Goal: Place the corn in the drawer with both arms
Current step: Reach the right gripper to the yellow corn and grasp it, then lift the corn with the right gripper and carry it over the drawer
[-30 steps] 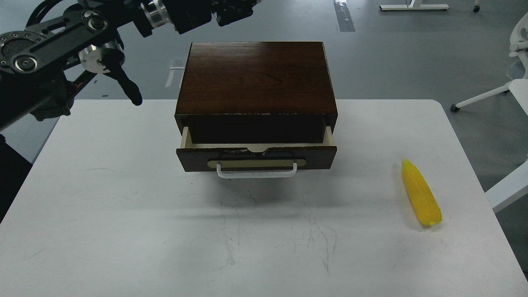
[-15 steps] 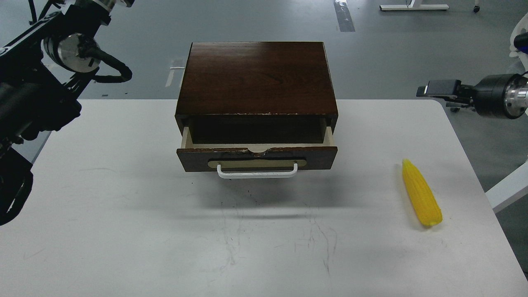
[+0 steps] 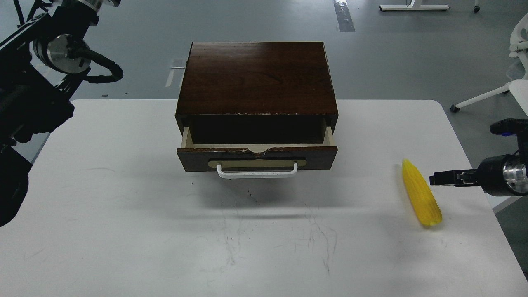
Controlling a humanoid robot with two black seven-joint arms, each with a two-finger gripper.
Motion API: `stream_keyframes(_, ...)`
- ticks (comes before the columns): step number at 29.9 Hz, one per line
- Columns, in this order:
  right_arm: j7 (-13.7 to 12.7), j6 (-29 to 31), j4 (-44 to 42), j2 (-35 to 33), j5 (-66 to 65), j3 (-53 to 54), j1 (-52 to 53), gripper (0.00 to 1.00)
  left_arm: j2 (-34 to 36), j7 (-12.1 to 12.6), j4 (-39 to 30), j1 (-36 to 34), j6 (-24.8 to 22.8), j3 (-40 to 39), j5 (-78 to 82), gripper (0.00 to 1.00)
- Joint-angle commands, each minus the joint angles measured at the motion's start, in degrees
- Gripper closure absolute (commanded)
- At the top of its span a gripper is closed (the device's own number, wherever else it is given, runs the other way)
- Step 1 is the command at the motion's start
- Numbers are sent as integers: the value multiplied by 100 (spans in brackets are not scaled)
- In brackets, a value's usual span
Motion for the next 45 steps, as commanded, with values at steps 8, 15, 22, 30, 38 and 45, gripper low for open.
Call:
stream_keyframes(8, -230, 0, -314, 709, -1, -5, -142, 20, 52, 1, -1, 75, 0, 8, 9, 2)
stream_keyframes(15, -239, 0, -534, 1034, -1, -5, -291, 45, 131, 1, -1, 111, 0, 8, 9, 2)
stream_keyframes(22, -230, 0, -561, 1281, -1, -13, -265, 69, 210, 1, -1, 225, 0, 8, 0, 2)
stream_keyframes(30, -178, 0, -43, 719, 87, 198, 919, 89, 403, 1, -1, 225, 0, -1, 0, 2)
stream_keyframes(38, -142, 0, 650, 1006, 8, 206, 3318, 91, 597, 1, -27, 225, 0, -1, 9, 2)
stream_keyframes(45, -142, 0, 986, 2500, -1157, 153, 4077, 91, 527, 1, -27, 225, 0, 25, 18, 2)
